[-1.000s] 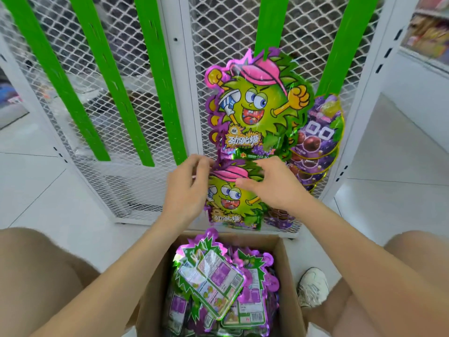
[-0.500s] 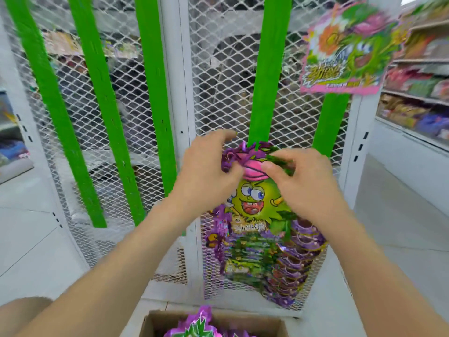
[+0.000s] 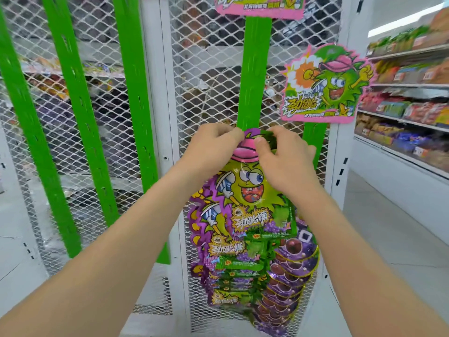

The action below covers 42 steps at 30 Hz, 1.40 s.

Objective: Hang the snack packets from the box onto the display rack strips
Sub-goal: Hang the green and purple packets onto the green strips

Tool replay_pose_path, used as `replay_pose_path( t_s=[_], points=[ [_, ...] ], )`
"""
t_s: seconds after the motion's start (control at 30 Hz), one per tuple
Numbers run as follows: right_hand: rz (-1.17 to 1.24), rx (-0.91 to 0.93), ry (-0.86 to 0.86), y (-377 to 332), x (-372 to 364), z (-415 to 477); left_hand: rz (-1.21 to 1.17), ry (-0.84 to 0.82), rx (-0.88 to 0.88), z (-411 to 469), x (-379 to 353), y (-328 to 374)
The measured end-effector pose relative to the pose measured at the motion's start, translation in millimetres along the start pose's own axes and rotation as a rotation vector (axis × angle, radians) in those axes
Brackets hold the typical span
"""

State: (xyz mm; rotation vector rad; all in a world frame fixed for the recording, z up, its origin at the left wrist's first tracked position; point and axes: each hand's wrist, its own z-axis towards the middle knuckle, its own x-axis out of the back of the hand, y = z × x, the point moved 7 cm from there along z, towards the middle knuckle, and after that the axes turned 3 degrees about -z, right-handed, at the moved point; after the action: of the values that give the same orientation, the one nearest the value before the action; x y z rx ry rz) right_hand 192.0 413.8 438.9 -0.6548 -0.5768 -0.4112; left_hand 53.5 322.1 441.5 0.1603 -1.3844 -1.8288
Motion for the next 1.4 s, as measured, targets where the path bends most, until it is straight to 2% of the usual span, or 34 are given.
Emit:
replay_pose_path(
  t_s=[0.13, 0.3, 0.5, 0.57, 0.67, 0.77, 0.87, 1.03, 1.23, 1.3, 1.4],
  points=[
    [0.019, 0.002, 0.015, -5.4, -0.5, -1.2, -0.017, -0.109, 0.112, -2.1, -2.8, -10.1],
    [-0.005, -0.014, -0.013, -7.7, -1.6, -0.9, -0.056, -0.150, 0.144, 1.1, -2.6, -15.9],
    [-0.061, 0.011, -0.051, -1.1, -22.1, -25.5, 0.063, -0.055, -0.019, -5.4, 3.0, -12.6],
    [0.004, 0.030, -0.002, -0.3, -22.9, -32.7, 0.065, -0.035, -0.046, -9.2, 4.3, -9.5],
    [0.113, 0.079, 0.154, -7.0, -5.1, -33.0, 0.012, -0.066, 0.004, -7.8, 6.0, -10.6],
    [0.061, 0.139, 0.215, -20.6, 8.2, -25.4, -0.010, -0.081, 0.080, -4.0, 9.1, -10.3],
    [0.024, 0.112, 0.164, -25.0, 8.9, -14.1, 0.054, -0.040, 0.110, -4.8, 15.0, -3.2],
    [0.011, 0.019, 0.069, -25.2, 6.5, -7.1, 0.015, -0.148, 0.066, -9.5, 8.8, -4.6],
    [0.011, -0.047, -0.017, -17.3, 2.2, -12.0, -0.037, -0.184, 0.081, -14.4, 5.5, -9.9],
    [-0.013, -0.029, -0.045, -13.6, -3.7, -14.3, -0.007, -0.137, 0.037, -15.8, 7.5, -10.6],
    [0.012, 0.021, -0.061, -3.6, -16.3, -22.6, 0.147, 0.005, -0.133, -18.7, 12.2, -10.3]
  ],
)
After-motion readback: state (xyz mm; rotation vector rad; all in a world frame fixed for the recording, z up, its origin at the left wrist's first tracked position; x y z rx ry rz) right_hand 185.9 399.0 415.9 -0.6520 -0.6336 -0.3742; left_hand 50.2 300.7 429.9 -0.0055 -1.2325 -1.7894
